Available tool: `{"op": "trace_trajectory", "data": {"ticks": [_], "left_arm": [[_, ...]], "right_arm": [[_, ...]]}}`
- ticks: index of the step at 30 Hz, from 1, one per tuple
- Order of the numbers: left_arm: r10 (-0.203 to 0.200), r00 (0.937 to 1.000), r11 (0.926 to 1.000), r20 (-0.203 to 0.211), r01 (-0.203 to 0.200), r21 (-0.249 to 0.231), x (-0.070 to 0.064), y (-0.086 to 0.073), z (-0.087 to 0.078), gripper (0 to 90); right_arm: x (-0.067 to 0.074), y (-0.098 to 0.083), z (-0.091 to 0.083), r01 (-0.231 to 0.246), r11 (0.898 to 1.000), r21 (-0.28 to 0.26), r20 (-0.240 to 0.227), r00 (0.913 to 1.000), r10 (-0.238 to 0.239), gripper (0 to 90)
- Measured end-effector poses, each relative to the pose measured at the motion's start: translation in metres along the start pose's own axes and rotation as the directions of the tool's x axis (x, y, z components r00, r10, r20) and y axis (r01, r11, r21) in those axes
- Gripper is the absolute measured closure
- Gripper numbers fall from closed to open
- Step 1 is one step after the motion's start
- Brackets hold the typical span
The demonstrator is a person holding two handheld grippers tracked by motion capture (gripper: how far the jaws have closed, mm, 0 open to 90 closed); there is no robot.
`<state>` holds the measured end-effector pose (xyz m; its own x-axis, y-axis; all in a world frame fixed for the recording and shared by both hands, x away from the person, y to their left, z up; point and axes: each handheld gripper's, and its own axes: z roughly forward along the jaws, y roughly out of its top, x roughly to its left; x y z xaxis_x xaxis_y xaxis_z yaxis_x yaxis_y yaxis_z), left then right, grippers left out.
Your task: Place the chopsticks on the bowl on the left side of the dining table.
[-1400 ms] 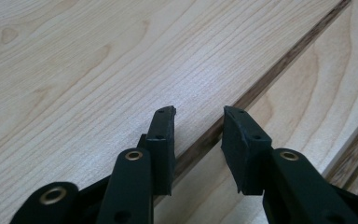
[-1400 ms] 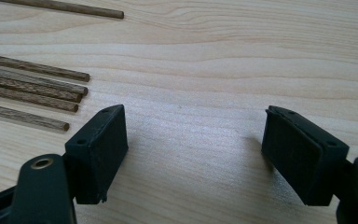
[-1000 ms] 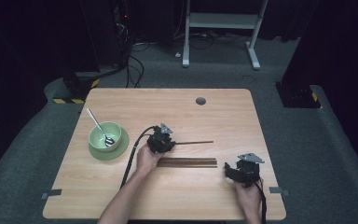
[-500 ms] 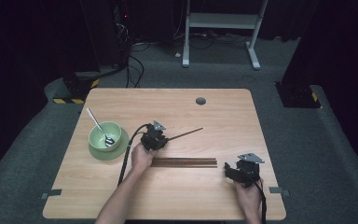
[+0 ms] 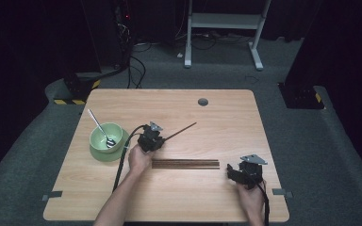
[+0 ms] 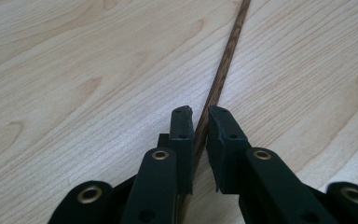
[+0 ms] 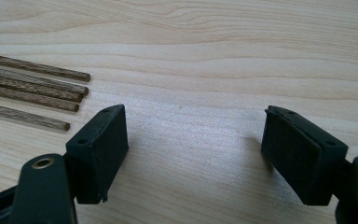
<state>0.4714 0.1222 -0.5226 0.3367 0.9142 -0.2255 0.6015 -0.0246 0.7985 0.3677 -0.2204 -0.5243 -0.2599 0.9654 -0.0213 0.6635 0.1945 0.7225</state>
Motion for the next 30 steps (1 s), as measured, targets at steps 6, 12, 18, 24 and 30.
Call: {"op": "trace_trajectory", "data": {"ticks": [6,12,18,24,30], "left_arm": [[-0.012,0.9999,0.9999,-0.008,0.012,-0.007,0.003,-0.001,-0.002,81.4],[-0.001,0.9999,1.0,-0.016,0.001,0.009,0.007,-0.001,-0.006,82.5],[-0.01,0.9998,0.9999,-0.02,0.01,0.003,0.01,-0.002,-0.008,83.3],[-0.008,0.9997,1.0,-0.022,0.008,0.003,0.013,-0.003,-0.01,83.7],[-0.029,0.9994,0.9996,-0.019,0.029,-0.007,0.014,-0.004,-0.011,84.1]], "right_arm": [[0.0,0.0,0.0,0.0,1.0,0.0,0.0,1.0,0.0,22.3],[0.0,0.0,0.0,0.0,1.0,0.0,0.0,1.0,0.0,22.3],[0.0,0.0,0.0,-0.001,1.0,0.0,0.0,1.0,0.001,22.3],[0.0,0.0,0.0,0.0,1.0,0.0,0.0,1.0,0.0,22.3],[0.0,0.0,0.0,0.0,1.0,0.0,0.0,1.0,0.0,22.3]]}}
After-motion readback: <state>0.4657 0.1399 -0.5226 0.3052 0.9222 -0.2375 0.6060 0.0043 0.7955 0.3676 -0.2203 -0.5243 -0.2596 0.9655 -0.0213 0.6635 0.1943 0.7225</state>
